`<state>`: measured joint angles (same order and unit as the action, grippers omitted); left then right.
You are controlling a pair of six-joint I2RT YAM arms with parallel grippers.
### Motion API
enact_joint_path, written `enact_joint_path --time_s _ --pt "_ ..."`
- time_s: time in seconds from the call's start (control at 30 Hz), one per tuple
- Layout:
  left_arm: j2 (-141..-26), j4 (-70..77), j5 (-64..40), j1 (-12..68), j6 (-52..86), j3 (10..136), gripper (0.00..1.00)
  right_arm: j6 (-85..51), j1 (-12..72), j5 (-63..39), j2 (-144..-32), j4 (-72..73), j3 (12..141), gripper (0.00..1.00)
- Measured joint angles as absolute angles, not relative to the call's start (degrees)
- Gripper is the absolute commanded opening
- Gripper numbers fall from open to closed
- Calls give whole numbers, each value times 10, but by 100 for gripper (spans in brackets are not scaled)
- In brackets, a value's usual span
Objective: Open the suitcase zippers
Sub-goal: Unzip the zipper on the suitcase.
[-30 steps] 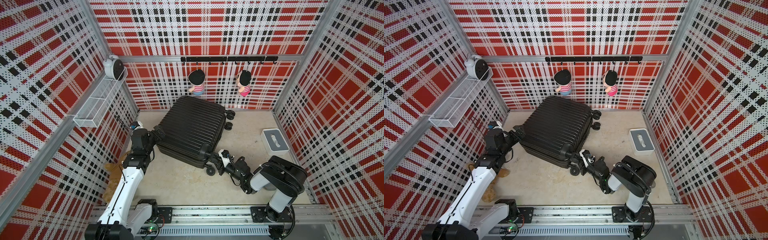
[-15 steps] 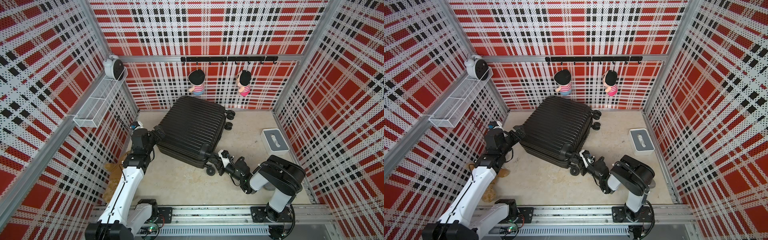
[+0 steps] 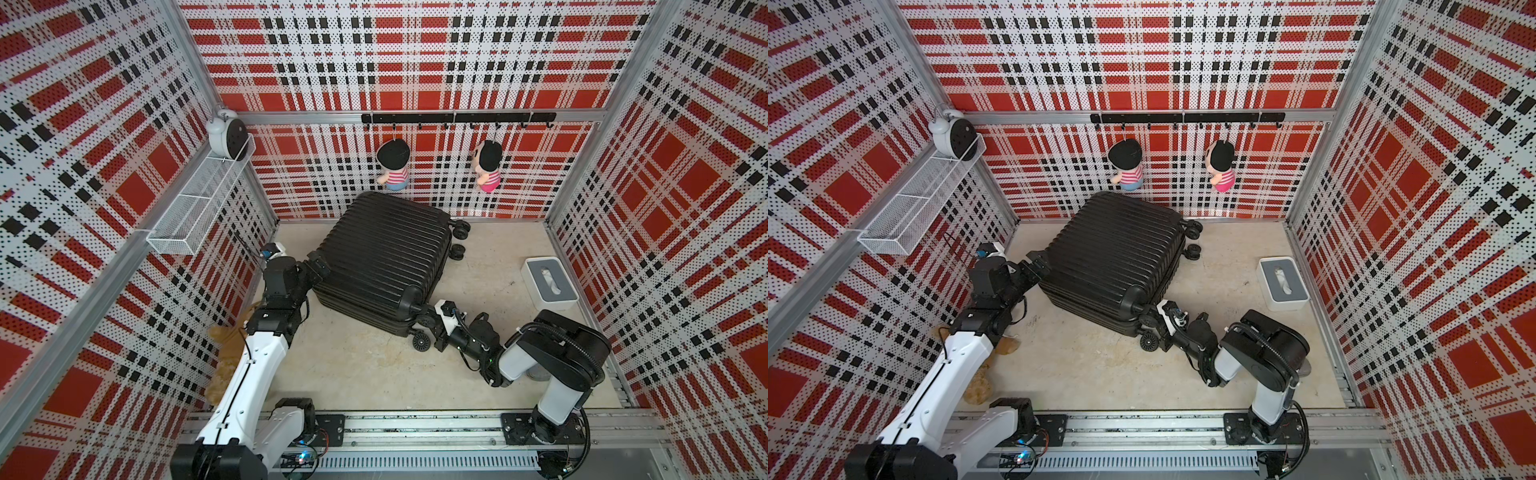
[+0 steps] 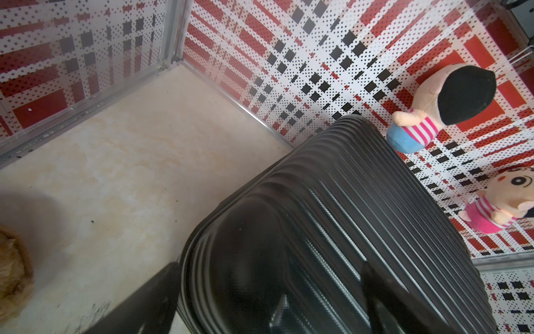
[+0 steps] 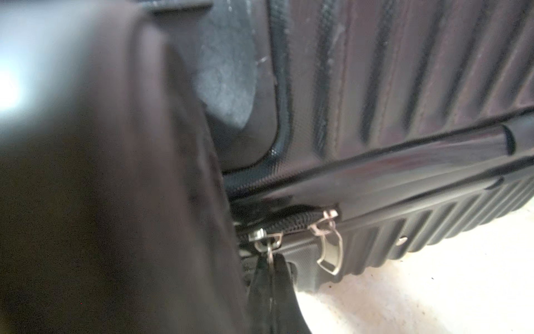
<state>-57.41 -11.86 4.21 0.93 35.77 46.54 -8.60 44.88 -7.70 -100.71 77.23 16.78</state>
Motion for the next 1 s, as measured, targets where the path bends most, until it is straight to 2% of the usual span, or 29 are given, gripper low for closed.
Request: enact_joint_path --time_s 0.2,0.5,0.67,1.0 --pt "-580 -89 79 -9 375 458 98 -86 449 -76 -981 767 152 0" --pt "-658 -20 54 -137 407 420 100 -86 464 -46 -940 735 134 0" --pt "-706 10 28 -123 421 404 95 -84 476 -27 -927 719 132 0" --pt "-713 127 64 -32 472 381 94 -54 537 36 -888 654 134 0"
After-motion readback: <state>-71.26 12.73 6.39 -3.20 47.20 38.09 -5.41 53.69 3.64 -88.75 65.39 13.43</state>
